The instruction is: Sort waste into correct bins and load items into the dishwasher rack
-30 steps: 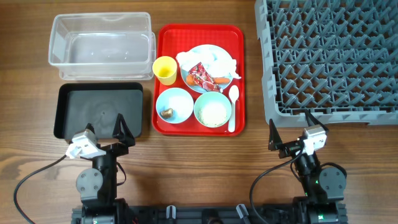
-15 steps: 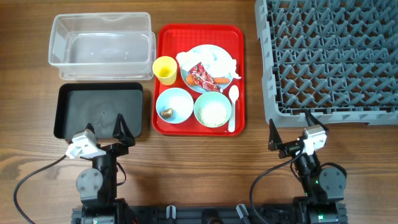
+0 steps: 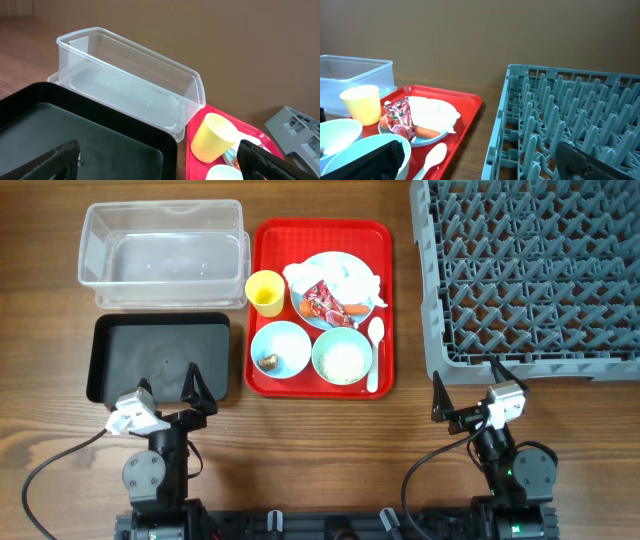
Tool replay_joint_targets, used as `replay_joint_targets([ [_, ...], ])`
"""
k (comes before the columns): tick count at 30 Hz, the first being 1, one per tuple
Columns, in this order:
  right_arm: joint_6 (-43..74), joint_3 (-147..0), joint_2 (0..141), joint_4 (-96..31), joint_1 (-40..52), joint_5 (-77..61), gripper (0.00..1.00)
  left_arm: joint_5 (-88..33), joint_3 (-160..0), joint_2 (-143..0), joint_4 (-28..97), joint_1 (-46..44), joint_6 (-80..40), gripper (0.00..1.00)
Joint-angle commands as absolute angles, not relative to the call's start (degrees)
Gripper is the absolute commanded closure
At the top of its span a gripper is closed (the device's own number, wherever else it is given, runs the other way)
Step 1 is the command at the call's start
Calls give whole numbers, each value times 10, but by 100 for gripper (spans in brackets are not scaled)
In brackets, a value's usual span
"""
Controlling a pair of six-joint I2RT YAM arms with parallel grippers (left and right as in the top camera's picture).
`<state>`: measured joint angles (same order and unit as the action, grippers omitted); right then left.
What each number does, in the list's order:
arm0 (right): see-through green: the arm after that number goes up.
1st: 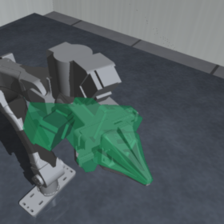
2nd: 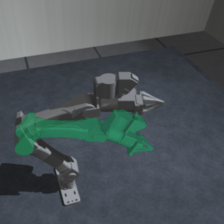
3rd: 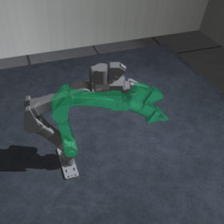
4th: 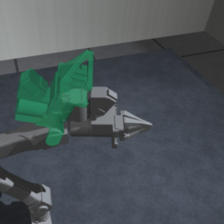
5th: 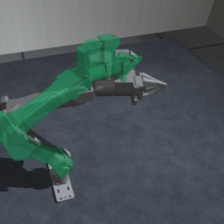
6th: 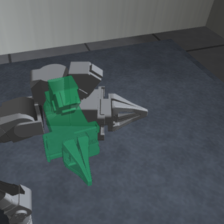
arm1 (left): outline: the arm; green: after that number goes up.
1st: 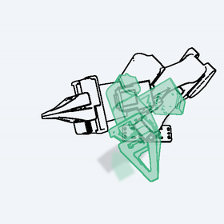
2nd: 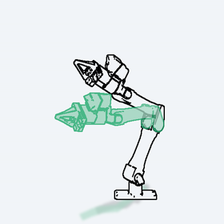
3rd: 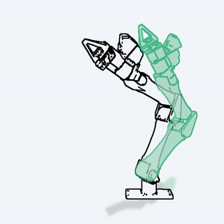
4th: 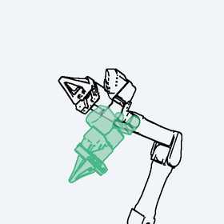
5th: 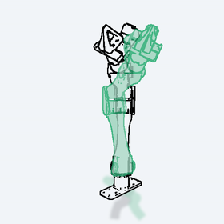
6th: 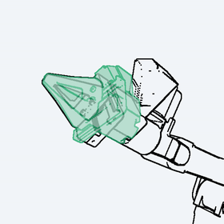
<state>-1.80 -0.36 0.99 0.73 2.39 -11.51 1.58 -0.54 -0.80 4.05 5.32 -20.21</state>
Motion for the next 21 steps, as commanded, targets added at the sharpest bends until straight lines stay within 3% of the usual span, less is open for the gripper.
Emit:
replay_joint_targets([
  [1,-19,-3,8,9,27,-110,0,15,-3,-4,40,55,-191,0],
  [8,-151,-3,8,8,27,-73,0,15,-3,-4,40,55,-191,0],
  [17,-144,-3,8,93,27,-136,0,-60,-14,-4,30,55,-190,0],
  [21,-74,-11,10,148,27,-138,0,-62,-65,-16,36,55,-168,0],
])
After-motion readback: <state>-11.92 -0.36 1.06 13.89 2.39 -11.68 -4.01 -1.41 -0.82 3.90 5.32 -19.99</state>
